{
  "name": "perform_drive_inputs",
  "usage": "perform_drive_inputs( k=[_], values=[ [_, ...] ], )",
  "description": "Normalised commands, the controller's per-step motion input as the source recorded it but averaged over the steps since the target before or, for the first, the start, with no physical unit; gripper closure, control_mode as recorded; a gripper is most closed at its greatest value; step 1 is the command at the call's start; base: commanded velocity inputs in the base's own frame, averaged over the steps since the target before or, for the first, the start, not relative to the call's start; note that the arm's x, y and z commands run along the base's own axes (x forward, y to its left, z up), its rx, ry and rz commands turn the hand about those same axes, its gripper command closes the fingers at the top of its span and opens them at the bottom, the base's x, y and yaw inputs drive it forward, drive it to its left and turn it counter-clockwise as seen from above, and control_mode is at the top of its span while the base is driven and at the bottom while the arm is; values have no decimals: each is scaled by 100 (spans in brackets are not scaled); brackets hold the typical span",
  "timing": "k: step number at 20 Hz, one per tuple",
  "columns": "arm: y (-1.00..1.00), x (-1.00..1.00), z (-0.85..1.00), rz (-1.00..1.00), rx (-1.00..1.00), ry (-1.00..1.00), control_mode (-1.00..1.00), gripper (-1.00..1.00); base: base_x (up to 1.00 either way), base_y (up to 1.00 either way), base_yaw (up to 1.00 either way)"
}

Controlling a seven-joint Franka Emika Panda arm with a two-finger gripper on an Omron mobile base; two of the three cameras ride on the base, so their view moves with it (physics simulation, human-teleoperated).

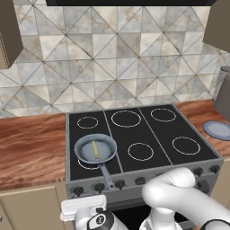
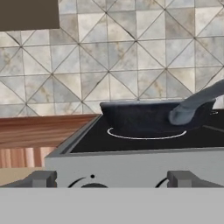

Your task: Pick up the butter stick and place it in the pan. Then turn on the burner for the pan.

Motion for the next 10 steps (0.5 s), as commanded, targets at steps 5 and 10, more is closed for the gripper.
perform_drive_inputs(
  k=[5, 10],
  values=[
    [0, 14, -14, 0, 0, 0, -100, -100, 0, 0, 0],
    [0, 16, -13, 0, 0, 0, -100, -100, 0, 0, 0]
  ],
)
